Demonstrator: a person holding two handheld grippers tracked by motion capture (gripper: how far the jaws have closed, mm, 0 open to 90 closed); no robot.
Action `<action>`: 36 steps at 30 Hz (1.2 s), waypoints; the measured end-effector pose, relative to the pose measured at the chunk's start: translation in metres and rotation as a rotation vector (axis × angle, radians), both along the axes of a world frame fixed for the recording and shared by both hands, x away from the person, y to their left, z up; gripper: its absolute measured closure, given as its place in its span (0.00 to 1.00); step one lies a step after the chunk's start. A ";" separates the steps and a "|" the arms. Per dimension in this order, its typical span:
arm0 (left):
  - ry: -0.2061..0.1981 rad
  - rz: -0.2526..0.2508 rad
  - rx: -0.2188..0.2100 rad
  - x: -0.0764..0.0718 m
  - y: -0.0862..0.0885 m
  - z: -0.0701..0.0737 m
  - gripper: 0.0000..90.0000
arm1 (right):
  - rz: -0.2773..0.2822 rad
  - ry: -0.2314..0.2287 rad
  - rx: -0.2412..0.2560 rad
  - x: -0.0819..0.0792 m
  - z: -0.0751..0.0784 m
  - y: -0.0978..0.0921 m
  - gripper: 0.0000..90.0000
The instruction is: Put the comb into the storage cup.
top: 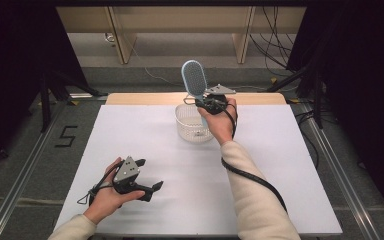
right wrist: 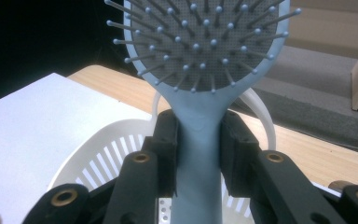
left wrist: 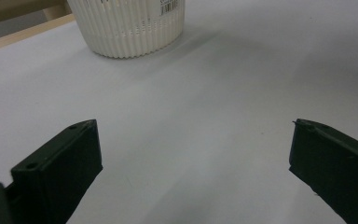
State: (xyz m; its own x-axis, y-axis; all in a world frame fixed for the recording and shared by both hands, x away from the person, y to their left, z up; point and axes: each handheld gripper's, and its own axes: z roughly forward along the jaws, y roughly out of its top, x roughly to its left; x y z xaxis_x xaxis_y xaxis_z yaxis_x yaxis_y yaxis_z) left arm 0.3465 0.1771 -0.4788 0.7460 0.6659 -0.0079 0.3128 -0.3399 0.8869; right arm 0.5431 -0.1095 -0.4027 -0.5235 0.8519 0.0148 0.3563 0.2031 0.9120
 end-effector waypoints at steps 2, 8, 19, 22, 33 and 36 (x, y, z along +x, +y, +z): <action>0.000 0.000 0.000 0.000 0.000 0.000 0.02 | 0.001 0.000 -0.001 0.000 0.000 0.000 0.79; 0.000 0.000 -0.001 0.000 0.000 0.000 0.02 | 0.007 0.002 -0.006 0.000 -0.001 0.000 0.78; 0.000 -0.001 -0.001 0.000 0.000 0.000 0.02 | 0.011 0.005 -0.015 0.000 -0.003 0.002 0.78; 0.000 -0.001 -0.002 0.000 0.000 0.000 0.02 | 0.010 0.005 -0.017 0.000 -0.004 0.002 0.78; 0.002 -0.001 -0.002 0.000 0.000 0.000 0.02 | 0.018 0.011 -0.024 0.000 -0.005 0.003 0.78; 0.001 -0.001 -0.002 0.000 0.000 0.000 0.02 | 0.020 0.013 -0.028 0.000 -0.006 0.003 0.78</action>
